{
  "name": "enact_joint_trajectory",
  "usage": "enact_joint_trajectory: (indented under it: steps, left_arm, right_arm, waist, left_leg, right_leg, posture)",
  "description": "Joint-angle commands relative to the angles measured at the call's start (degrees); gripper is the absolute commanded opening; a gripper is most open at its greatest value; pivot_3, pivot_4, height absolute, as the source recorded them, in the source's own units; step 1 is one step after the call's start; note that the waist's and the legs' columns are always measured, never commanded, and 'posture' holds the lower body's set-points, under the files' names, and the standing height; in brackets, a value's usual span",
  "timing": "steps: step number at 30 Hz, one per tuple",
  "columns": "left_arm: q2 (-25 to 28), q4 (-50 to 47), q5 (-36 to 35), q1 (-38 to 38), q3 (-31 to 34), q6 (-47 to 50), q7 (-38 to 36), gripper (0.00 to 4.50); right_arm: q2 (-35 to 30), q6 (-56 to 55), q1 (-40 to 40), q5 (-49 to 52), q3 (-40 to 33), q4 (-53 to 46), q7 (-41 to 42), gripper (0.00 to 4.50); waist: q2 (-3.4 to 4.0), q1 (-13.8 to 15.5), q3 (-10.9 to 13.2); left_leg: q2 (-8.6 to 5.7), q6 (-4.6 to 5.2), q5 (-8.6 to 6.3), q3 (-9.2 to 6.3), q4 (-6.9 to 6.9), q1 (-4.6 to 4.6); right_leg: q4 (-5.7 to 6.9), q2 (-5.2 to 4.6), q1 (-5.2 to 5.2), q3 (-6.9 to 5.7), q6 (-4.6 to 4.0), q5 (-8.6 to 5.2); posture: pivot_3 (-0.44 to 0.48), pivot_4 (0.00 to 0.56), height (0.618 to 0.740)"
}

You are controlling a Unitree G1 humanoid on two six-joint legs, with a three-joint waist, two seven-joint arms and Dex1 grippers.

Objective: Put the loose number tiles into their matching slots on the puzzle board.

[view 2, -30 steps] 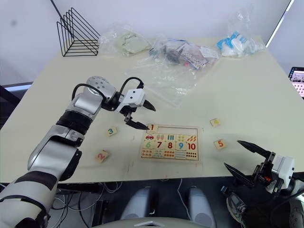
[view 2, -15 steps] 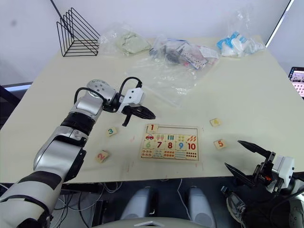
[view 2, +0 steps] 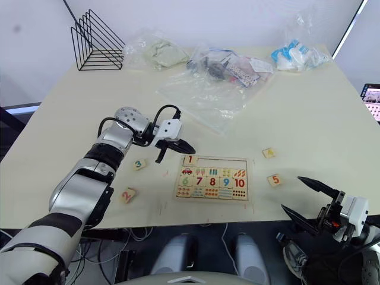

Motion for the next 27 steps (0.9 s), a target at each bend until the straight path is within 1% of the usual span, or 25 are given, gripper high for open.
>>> enact_joint_trajectory:
  steps: [1,18,27]
  left_arm:
    - [-0.26,0.94,0.37,-1.59,1.11,-2.04,0.72,0.04]
    - [-1.20,3.89,1.96,-1.52,1.02,-5.39,1.97,0.04]
    - [-1.22,4.36,2.40,-1.19,0.89,-6.11,1.41,0.04]
  right_arm:
    - [0.00,-1.09,0.35,0.84,-1.07,-0.69,0.16,4.50]
    - [0.04,-1.23,0.80,0.98,-1.21,-0.89,0.12,4.50]
    - [0.17,-1.25,1.07,1.05,-1.25,-1.05,0.02,4.50]
  waist:
    - [0.00,-0.02,0.00]
    - [0.00,0.00,0.00]
    - [0.00,-0.01,0.00]
  left_leg:
    - [0.00,0.00,0.00,0.00,0.00,0.00]
    - [0.00,0.00,0.00,0.00,0.00,0.00]
    - [0.00,0.00,0.00,0.00,0.00,0.00]
  right_leg:
    - [0.00,0.00,0.00,0.00,0.00,0.00]
    - [0.01,0.00,0.00,0.00,0.00,0.00]
    - [0.01,0.00,0.00,0.00,0.00,0.00]
  posture:
    - [0.000,0.150,0.740]
    - [0.000,0.150,0.740]
    - [0.000,0.150,0.740]
